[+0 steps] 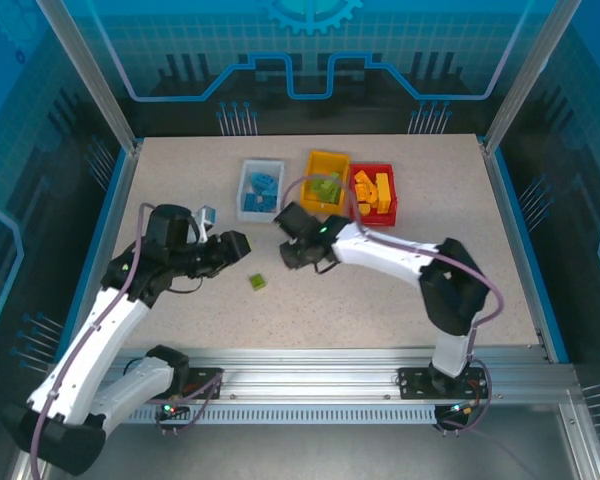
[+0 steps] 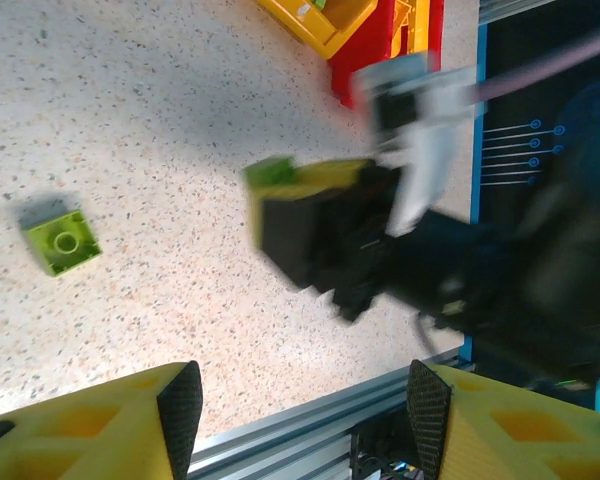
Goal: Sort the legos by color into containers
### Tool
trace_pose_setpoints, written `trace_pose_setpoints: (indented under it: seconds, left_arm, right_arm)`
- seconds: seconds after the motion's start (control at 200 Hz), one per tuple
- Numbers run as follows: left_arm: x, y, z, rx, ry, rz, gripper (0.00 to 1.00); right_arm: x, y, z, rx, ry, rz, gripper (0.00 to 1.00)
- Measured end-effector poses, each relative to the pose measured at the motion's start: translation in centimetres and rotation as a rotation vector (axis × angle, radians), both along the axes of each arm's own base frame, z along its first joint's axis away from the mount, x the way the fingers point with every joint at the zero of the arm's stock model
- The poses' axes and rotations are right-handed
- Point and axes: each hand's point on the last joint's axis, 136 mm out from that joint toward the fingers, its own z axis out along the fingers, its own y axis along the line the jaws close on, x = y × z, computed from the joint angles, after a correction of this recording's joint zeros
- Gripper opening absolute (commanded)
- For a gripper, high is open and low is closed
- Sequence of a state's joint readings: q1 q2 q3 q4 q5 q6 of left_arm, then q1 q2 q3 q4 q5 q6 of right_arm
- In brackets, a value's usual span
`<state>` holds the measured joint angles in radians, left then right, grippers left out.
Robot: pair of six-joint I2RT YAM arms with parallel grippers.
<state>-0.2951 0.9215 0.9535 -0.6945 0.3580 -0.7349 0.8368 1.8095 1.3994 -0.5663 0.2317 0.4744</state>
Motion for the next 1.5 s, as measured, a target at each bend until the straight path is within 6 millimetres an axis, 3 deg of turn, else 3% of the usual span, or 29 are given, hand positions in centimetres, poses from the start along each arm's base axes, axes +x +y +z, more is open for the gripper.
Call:
trace_pose_setpoints:
  seconds: [0.085,0.24,0.395,0.545,0.915,1.065,1.186,1.366,1.501]
  left_arm:
    - [1.7,-0.8,0.0,-0.001,0.003,-0.008,0.60]
    - [5.0,-2.7,1.2,0.011,-0.037,-0.030,0.60]
    - [8.0,-4.1,2.0,0.023,-0.096,-0.025,0.59]
    - [10.0,-5.0,1.5,0.038,-0.109,-0.017,0.59]
    - [10.6,-6.8,0.7,0.047,-0.111,-0.047,0.59]
    - [10.6,-7.1,0.9,0.046,-0.123,-0.051,0.59]
    - [10.6,-7.2,1.0,0.044,-0.126,-0.052,0.59]
    - [10.7,-6.9,0.8,0.058,-0.125,-0.039,0.59]
    - [10.0,-5.4,0.6,0.115,-0.110,0.009,0.59]
  right_arm:
    - [3.7,-2.9,2.4,0.027,-0.037,-0.103,0.35]
    - [10.1,-6.4,4.1,0.043,-0.062,-0.244,0.35]
    - [15.9,-6.9,3.5,0.060,-0.065,-0.305,0.35]
    - [19.2,-6.5,1.5,0.057,-0.028,-0.321,0.37]
    - [22.9,-5.5,-1.4,0.088,0.021,-0.312,0.39]
    - [23.4,-6.4,-2.0,0.089,0.038,-0.322,0.49]
    - [23.7,-6.9,-1.5,0.095,0.033,-0.321,0.53]
    - [23.7,-6.6,-0.8,0.099,0.020,-0.306,0.51]
    - [22.4,-6.5,1.3,0.085,-0.009,-0.283,0.51]
